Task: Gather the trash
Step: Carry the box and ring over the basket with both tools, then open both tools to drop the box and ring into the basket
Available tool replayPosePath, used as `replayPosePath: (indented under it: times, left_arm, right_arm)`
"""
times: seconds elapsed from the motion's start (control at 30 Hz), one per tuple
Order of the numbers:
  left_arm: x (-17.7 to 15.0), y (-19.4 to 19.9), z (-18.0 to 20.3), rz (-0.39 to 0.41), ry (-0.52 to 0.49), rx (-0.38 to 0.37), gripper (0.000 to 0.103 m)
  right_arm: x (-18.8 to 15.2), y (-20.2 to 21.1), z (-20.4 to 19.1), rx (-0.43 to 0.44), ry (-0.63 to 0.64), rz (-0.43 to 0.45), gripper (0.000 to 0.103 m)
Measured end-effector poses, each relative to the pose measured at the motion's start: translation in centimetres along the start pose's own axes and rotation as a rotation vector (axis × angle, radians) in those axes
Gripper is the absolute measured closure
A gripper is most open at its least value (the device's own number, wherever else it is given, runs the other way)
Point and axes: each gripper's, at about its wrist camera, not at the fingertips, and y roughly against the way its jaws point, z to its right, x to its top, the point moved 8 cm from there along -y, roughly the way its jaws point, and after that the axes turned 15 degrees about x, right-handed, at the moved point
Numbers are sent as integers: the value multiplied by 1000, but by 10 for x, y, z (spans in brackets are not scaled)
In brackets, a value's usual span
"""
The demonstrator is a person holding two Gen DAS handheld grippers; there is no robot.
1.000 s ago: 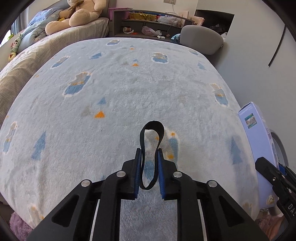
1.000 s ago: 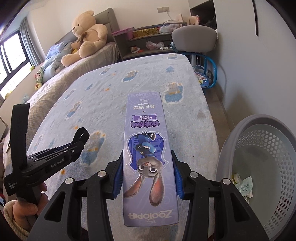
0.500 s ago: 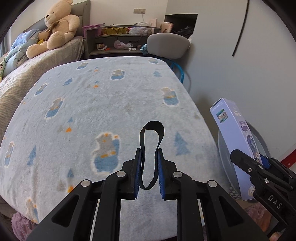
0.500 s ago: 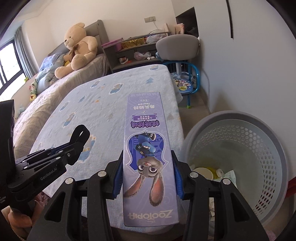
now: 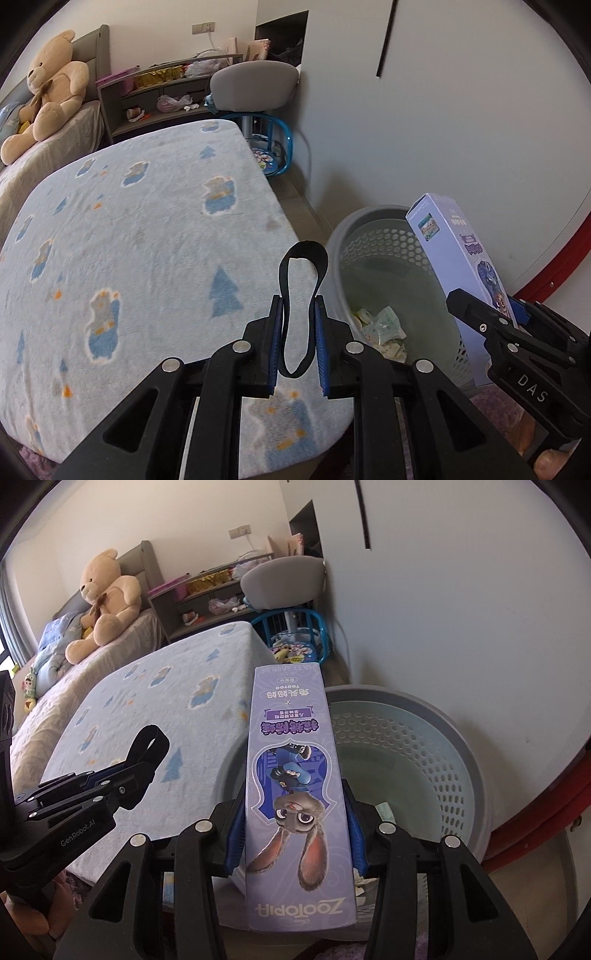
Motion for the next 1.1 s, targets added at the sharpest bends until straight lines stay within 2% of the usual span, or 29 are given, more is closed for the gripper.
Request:
replayPosePath:
  times: [0.4,0.63,0.87,0.97,1.0,1.07,1.1]
  left_arm:
    - [10,-19,63,-18,-91,-43,87]
    - [12,-27,86,-29,-119,-50,86]
    - [16,-29,93,-25,-114,-46,86]
    - [16,-28,92,-25,-103,-42,68]
    - [17,-27,91,-23,-97,-40,61]
    - [18,-26,88,-17,-86,-29,51]
    - [19,-25,87,-12,-82,-22,47]
  right_arm:
    - [-1,13,63,-58,-85,7,59]
    - [-1,11,76,-64,-93,-2,59]
    - [2,3,79,-61,-97,-6,58]
    - [2,5,80,-64,-99,-2,54]
    - [3,6,80,-63,-101,4,44]
    - [4,8,81,-61,-105,29,32]
    - [4,9,81,-59,-107,37,31]
